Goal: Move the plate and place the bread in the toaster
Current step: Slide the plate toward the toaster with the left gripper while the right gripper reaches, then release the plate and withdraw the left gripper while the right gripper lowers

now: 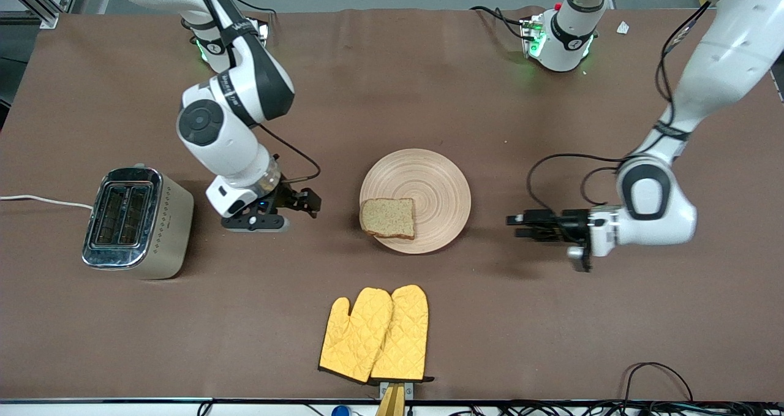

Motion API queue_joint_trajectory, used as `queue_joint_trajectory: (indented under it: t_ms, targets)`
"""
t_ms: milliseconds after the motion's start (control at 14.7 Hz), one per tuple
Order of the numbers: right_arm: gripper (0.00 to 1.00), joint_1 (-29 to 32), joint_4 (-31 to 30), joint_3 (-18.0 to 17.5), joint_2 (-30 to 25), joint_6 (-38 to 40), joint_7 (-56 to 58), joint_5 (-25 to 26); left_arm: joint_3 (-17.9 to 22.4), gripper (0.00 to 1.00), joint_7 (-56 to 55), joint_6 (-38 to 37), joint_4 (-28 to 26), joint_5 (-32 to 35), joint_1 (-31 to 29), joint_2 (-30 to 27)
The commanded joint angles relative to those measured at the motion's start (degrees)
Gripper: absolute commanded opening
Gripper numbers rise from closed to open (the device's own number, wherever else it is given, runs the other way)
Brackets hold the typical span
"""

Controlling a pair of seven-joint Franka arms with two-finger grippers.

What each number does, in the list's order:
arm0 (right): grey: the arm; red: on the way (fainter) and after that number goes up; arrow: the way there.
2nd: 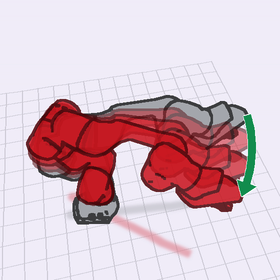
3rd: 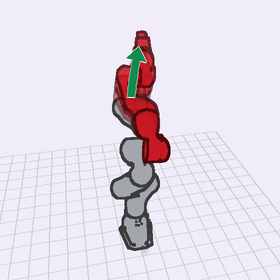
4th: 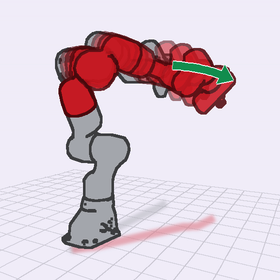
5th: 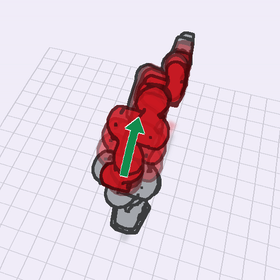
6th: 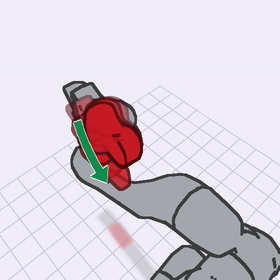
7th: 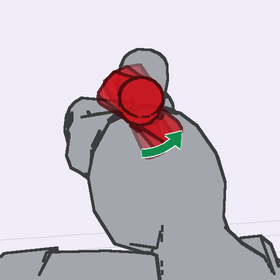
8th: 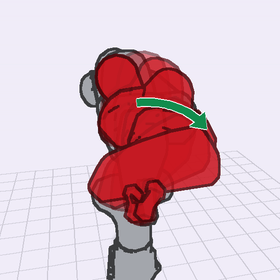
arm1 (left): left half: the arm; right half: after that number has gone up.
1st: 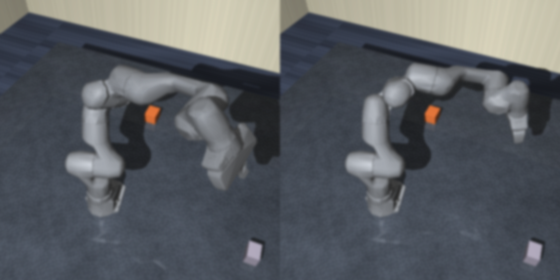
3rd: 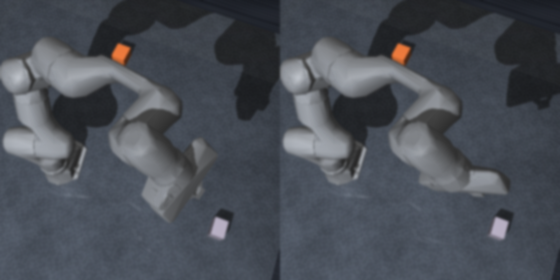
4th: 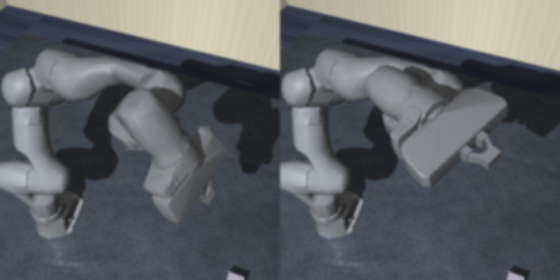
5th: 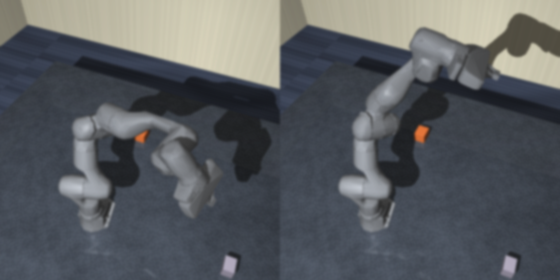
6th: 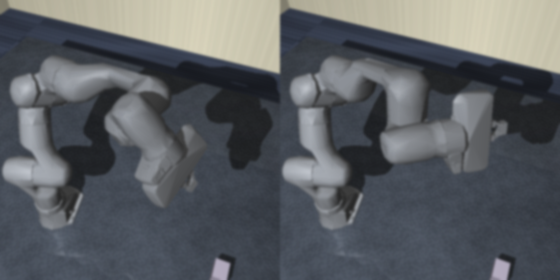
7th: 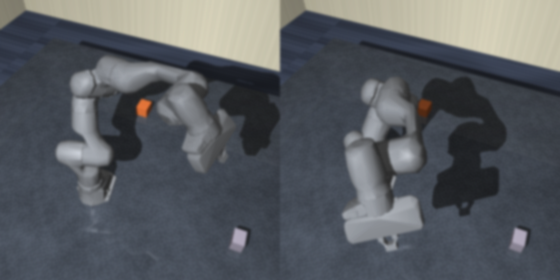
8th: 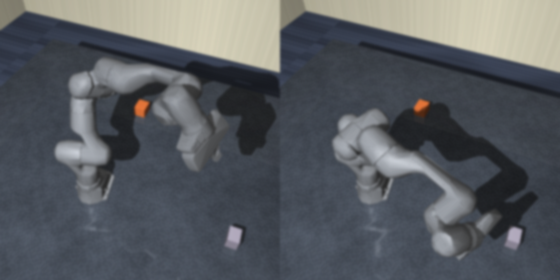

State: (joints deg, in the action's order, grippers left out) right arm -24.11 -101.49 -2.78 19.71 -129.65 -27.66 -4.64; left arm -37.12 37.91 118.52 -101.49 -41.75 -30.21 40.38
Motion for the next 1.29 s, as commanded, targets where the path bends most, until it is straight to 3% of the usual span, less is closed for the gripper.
queue_joint_trajectory:
  t_ms: [0, 204, 476, 816, 1087, 1223]
  targets:
    - [1.0, -1.72, 0.68, 0.67, 1.03, -0.34, -3.44, 2.0, -0.15, 1.0, -1.35, -7.83, 1.18, 7.88, -7.21, -4.43]
    - [1.0, -3.48, 1.29, 0.58, 3.05, -3.05, -5.38, 2.18, -0.06, 1.0, -2.05, -23.46, 12.94, 17.64, -12.75, -4.25]
    - [1.0, -4.63, 1.3, 0.67, 3.58, -3.85, -7.06, 2.27, 0.03, 1.0, -9.41, -34.74, 22.63, 25.38, -14.53, -6.79]
    - [1.0, -5.24, 1.47, 0.58, 5.34, -7.17, -7.23, 2.1, -1.2, 1.0, -24.35, -36.78, 23.62, 29.27, -13.39, -17.77]
    - [1.0, -10.15, 1.3, 0.76, 12.35, -21.73, -11.36, 2.18, -4.62, 1.0, -33.32, -39.15, 22.91, 29.44, -12.42, -22.53]
    - [1.0, -10.77, 0.77, 0.76, 15.0, -26.61, -11.36, 2.01, -4.37, 1.0, -34.48, -39.24, 22.3, 30.58, -10.33, -24.98]
